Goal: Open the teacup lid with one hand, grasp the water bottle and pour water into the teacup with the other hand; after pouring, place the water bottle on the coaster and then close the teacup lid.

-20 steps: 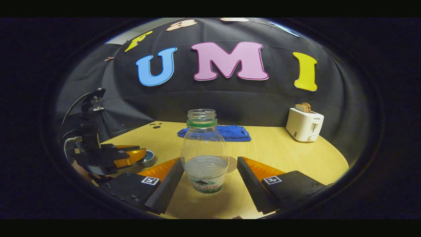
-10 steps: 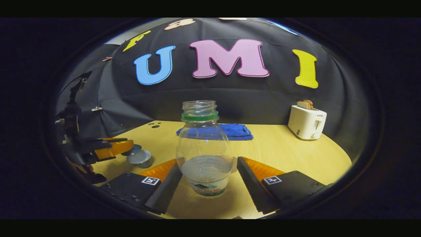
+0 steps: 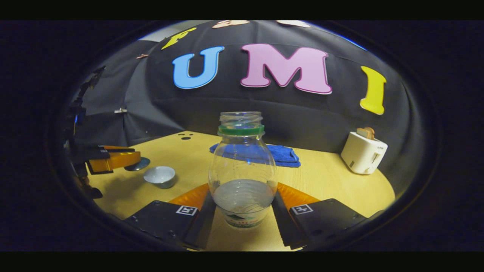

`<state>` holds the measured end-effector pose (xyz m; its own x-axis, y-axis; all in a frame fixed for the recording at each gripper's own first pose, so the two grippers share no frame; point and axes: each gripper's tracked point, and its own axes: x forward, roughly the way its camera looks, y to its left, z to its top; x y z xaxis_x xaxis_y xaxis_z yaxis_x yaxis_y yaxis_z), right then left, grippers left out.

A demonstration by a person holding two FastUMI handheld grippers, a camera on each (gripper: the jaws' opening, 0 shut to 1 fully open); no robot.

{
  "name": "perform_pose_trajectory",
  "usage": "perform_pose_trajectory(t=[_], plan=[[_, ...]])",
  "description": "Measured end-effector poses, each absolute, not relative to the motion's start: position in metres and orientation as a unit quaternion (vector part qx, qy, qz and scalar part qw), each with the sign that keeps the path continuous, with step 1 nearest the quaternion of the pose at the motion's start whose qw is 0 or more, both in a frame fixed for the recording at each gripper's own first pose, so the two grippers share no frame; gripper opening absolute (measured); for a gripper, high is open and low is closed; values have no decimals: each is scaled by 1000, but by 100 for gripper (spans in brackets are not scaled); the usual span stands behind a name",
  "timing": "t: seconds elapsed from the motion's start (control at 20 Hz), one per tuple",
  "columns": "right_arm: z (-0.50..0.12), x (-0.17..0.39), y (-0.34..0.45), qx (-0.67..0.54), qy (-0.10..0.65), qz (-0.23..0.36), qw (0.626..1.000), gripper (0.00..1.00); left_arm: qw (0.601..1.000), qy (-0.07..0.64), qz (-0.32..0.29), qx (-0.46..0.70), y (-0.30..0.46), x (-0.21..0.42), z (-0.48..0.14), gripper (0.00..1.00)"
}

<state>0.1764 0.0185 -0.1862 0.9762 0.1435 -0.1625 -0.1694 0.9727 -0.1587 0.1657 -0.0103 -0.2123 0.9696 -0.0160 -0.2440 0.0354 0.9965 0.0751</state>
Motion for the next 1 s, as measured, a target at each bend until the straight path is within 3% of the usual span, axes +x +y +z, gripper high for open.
perform_pose_trajectory(t=[0.4,0.8,0.85,0.95,1.0], plan=[[-148,220,34,-303,21,62,951,74,994,99,30,14,43,144,-185,25],[-159,248,87,-453,-26,84,887,74,994,97,48,17,95,123,-184,25],[-160,250,93,-468,-34,87,879,74,994,99,48,16,99,119,-186,22],[-162,250,104,-500,-50,91,860,74,994,101,46,15,106,117,-189,25],[-165,251,107,-513,-56,94,852,70,994,102,47,15,111,117,-190,25]])
